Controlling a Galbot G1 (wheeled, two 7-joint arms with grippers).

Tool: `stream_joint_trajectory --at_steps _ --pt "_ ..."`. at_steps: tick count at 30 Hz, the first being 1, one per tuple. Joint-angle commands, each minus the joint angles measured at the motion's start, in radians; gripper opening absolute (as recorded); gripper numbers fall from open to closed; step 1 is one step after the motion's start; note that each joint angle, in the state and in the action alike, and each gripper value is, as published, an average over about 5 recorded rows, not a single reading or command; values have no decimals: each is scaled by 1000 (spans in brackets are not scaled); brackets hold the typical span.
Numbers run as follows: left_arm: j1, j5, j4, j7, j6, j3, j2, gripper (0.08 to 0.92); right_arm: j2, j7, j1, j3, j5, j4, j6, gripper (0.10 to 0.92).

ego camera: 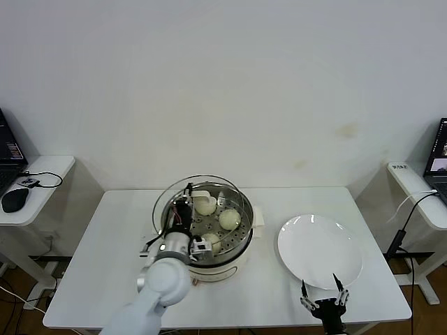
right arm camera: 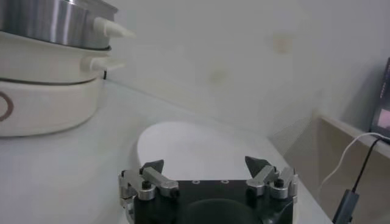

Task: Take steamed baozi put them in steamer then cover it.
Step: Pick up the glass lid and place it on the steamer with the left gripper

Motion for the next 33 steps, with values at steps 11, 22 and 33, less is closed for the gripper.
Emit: stream_joint_trajectory --at_steps 11,22,33 --pt "2 88 64 4 -14 54 -71 151 4 -1 1 -25 -4 -11 -4 823" --pt "3 100 81 -4 -29 28 -64 151 -1 -2 0 -30 0 -16 -3 823" --pt "18 112 87 -19 -40 18 -76 151 -2 -4 -3 -37 0 -15 -1 823"
